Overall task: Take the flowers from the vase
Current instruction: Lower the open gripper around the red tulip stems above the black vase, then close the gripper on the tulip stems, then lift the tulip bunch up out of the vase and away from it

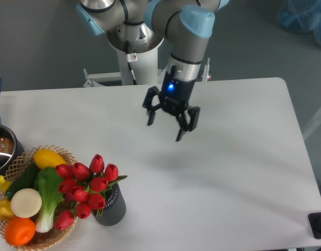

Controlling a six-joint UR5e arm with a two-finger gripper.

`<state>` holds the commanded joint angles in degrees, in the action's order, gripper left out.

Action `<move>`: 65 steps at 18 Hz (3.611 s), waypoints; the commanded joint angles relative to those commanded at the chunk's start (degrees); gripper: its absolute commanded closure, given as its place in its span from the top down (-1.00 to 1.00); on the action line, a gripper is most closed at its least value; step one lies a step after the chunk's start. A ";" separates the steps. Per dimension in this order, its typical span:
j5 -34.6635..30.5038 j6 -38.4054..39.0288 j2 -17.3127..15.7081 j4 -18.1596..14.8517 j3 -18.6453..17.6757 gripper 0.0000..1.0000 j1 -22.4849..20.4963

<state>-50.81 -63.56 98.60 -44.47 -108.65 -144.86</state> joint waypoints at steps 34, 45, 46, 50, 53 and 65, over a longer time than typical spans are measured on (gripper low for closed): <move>13.54 10.03 12.67 3.78 11.70 -0.93 6.87; 22.23 15.29 9.60 3.78 13.19 -0.92 3.36; 23.38 16.78 9.60 3.78 14.07 -0.92 2.74; 26.02 20.92 9.77 3.78 19.42 -0.92 1.60; 27.16 23.65 10.12 3.78 21.55 -0.91 0.89; 34.55 27.78 9.77 3.69 22.87 -0.87 -2.80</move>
<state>-16.26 -35.78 108.37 -40.78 -85.78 -147.65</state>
